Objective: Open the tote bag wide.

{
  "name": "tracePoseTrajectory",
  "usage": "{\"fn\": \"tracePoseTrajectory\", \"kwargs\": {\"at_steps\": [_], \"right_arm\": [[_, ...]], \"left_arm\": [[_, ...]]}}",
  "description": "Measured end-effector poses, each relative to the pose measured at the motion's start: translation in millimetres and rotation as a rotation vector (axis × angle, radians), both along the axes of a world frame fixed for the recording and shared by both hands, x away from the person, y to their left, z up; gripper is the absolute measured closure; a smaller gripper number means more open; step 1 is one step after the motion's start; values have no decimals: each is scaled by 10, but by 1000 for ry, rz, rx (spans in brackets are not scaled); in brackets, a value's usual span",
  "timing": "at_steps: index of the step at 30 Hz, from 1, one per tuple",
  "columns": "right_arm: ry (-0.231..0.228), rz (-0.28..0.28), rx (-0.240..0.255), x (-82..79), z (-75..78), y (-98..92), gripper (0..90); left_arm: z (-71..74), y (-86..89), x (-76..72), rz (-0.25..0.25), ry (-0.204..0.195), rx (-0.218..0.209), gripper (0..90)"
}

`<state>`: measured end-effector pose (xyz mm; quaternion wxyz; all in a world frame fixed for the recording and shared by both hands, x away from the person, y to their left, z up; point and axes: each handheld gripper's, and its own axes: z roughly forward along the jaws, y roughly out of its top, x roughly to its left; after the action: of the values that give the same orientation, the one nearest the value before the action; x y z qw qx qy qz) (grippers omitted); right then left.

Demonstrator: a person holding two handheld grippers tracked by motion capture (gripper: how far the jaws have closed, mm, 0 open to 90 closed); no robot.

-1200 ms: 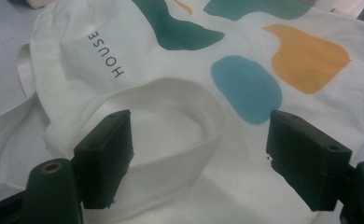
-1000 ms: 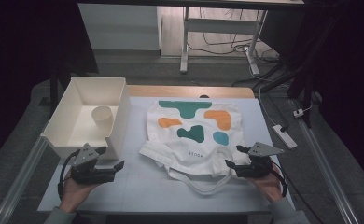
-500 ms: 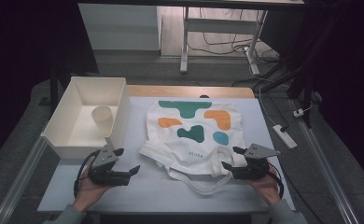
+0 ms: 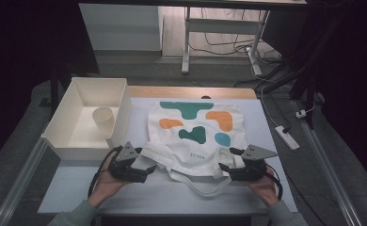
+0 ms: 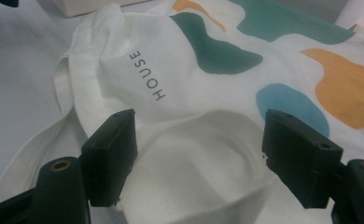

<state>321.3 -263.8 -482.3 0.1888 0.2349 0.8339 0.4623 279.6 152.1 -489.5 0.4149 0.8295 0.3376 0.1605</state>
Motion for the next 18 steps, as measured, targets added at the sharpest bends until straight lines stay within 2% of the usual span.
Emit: {"fn": "tracePoseTrajectory", "kwargs": {"at_steps": [2, 4, 6, 10, 12, 15, 18], "right_arm": [[-1, 7, -4, 4, -1, 19, 266], [-7, 26, -19, 5, 2, 77, 266], [-2, 33, -18, -9, 6, 106, 266], [5, 41, -15, -46, 5, 134, 267], [8, 43, -11, -68, 0, 146, 271], [6, 64, -26, -90, -14, 202, 276], [13, 72, -28, -106, -17, 228, 279]], "left_arm": [[-6, -63, 26, -12, -6, 7, 155], [-15, -140, 63, -34, -14, 37, 155], [-24, -196, 99, -41, -12, 39, 155], [-14, -267, 183, -59, -5, 17, 158], [-23, -310, 220, -72, -3, 20, 162], [-58, -393, 242, -92, -2, 55, 162], [-57, -409, 246, -95, -1, 56, 164]]}}
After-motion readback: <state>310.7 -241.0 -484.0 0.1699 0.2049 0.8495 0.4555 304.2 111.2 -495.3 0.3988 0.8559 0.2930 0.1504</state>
